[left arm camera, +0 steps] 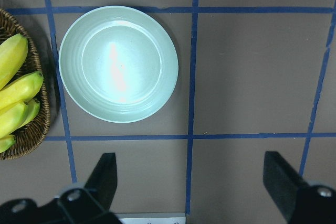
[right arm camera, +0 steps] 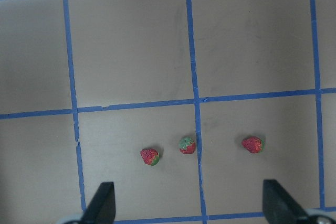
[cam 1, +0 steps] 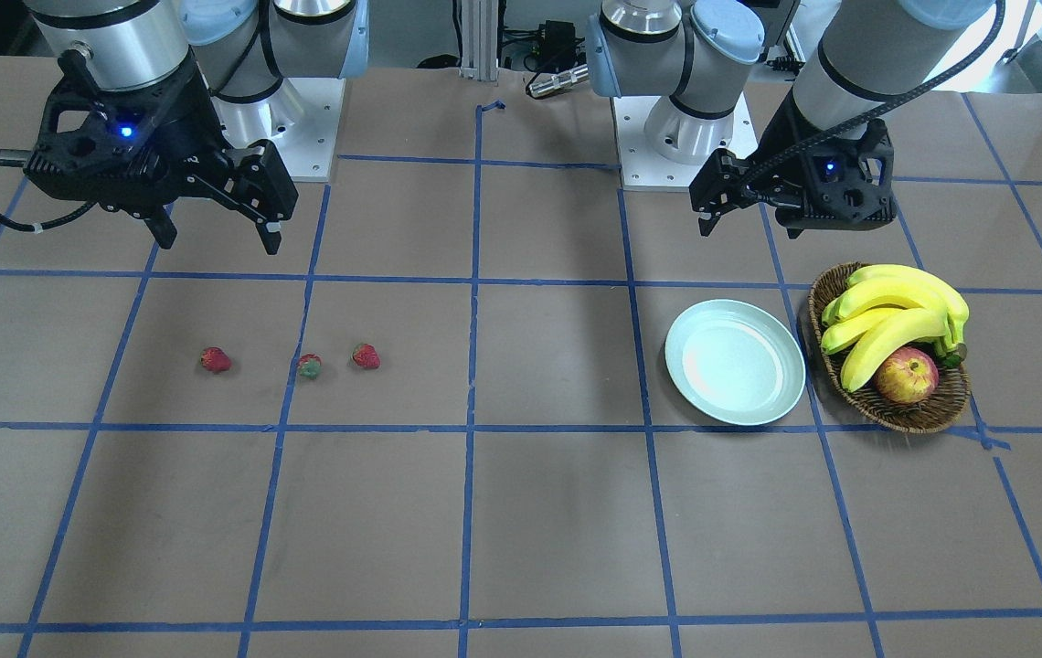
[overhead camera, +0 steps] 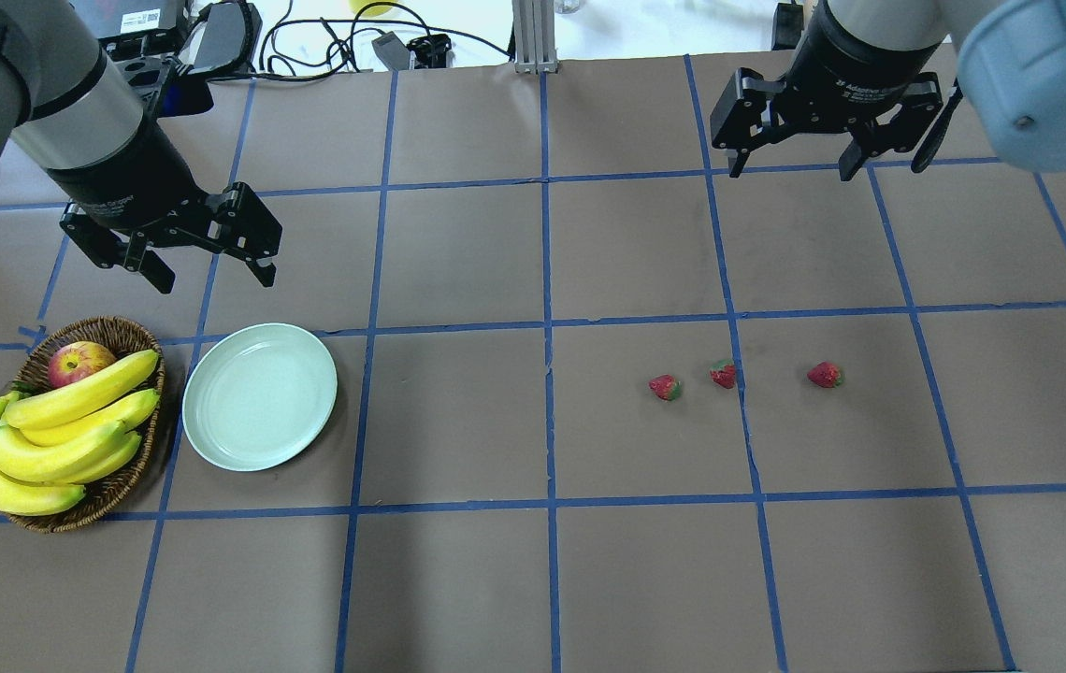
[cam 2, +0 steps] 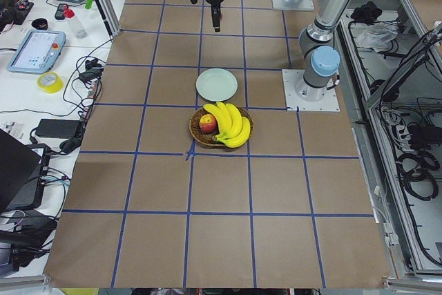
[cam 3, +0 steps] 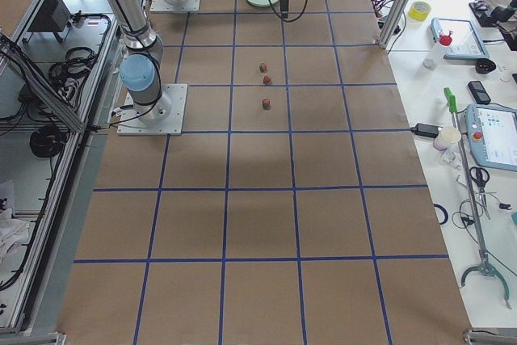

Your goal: Collect all strawberries into plate

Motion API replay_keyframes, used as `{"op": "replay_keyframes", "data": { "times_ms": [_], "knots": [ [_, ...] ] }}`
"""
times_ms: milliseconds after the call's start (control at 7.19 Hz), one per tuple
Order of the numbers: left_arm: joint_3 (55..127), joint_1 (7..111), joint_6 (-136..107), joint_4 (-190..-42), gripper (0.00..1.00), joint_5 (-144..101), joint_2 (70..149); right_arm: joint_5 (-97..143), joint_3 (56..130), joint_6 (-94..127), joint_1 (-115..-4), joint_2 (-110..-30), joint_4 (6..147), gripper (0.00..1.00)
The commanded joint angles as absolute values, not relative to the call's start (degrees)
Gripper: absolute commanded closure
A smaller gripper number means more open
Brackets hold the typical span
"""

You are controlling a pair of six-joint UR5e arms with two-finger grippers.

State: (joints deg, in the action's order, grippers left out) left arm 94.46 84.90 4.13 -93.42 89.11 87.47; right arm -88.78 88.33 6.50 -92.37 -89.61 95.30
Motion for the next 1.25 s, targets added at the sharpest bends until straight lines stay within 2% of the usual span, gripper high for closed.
{"op": "replay_keyframes", "data": {
  "times_ms": [0,1112],
  "knots": [
    [94.6,84.9,4.1,-93.4,0.00,89.1,87.5,-88.9,88.4,6.6,-92.4,-89.6,95.3,0.00],
    [95.4,84.9,4.0,-93.1,0.00,89.0,87.5,-88.6,88.2,6.8,-92.4,-89.6,95.4,0.00]
  ]
}}
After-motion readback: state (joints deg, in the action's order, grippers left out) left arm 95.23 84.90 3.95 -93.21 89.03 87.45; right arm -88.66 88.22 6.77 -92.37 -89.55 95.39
